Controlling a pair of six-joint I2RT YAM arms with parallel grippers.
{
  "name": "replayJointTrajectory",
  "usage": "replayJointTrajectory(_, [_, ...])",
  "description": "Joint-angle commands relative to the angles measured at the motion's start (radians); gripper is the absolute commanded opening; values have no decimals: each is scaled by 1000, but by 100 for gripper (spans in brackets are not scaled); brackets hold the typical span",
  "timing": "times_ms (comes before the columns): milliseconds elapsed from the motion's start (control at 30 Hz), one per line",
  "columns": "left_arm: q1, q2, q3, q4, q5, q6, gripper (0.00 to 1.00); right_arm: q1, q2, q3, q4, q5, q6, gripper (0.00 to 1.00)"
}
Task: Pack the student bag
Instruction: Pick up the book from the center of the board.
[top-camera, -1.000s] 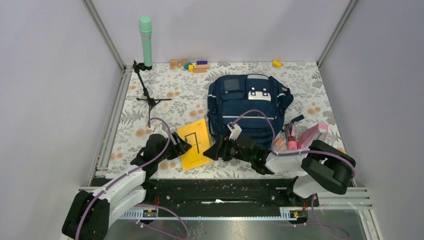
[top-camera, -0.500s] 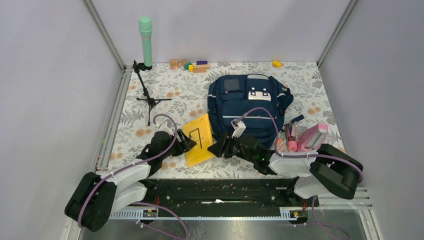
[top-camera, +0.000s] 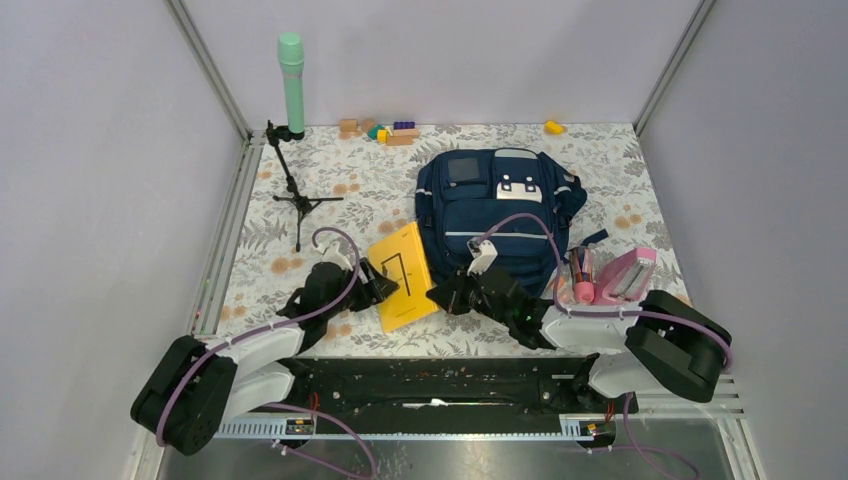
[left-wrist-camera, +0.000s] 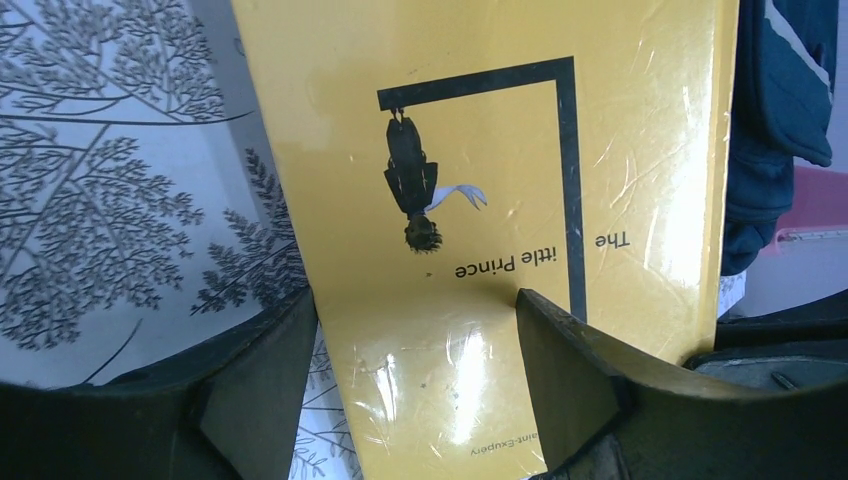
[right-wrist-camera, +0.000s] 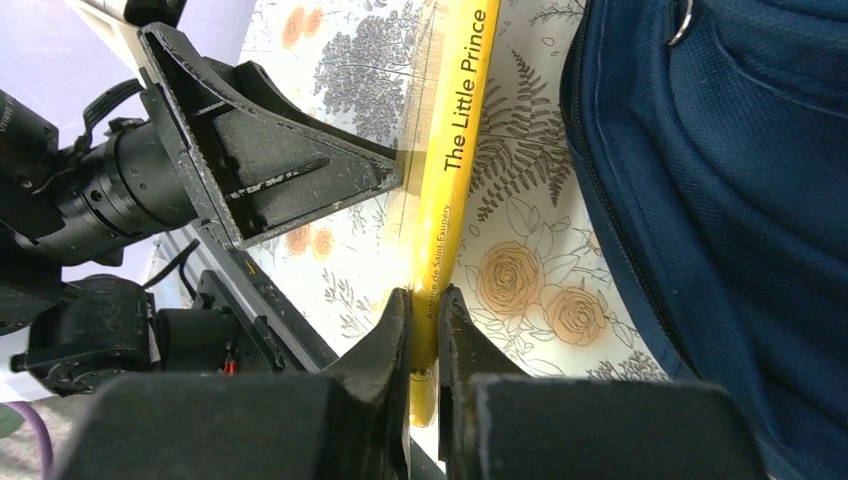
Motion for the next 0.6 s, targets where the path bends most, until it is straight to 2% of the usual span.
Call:
replayJointTrajectory(0, [-86,34,86,292,254,-64,69,27,-80,84,36,-71,-100,0])
replayJointTrajectory(133, [-95,71,142,277,255,-44,71,27,-161,103,-87,-12,-166,0])
replayJointTrajectory(267, [-95,30,211,116,207,30,92,27,-293,127,-278,74,-285,0])
replayJointTrajectory(333, [-95,-4,250,18,181,76,98,27,-362,151,-381,111,-354,0])
replayJointTrajectory(433, [-95,-73,308,-116,137,169,99,25,-433,230,-578,125,-443,0])
replayJointTrajectory(567, [-94,-186,353,-212,91,251,99,16,-531,294,-760,138,-491,0])
